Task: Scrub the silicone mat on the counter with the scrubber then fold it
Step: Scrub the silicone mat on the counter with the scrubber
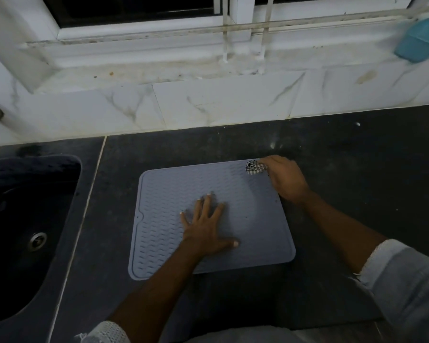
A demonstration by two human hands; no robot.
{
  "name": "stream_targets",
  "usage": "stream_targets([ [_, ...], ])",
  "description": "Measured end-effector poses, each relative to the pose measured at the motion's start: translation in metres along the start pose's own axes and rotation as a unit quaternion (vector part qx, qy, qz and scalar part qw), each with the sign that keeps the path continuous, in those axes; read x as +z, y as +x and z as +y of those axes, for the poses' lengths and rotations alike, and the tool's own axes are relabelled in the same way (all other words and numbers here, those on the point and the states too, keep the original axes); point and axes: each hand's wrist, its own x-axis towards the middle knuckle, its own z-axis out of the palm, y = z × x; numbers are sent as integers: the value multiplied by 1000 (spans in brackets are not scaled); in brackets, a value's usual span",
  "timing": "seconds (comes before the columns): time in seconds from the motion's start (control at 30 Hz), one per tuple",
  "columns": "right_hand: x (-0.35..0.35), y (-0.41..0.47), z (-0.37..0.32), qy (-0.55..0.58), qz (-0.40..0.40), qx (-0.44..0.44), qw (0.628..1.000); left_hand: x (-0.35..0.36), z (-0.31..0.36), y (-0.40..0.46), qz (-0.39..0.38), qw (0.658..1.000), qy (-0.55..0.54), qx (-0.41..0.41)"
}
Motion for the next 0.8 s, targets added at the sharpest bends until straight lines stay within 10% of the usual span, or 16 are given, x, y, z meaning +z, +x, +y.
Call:
stream_targets([
  [0.43,39,36,-7,-211,-212,-179,937,-20,-34,24,-95,995,6,16],
  [0.8,7,46,24,-175,-128,-175,960,-18,-37,24,-93,995,5,30],
])
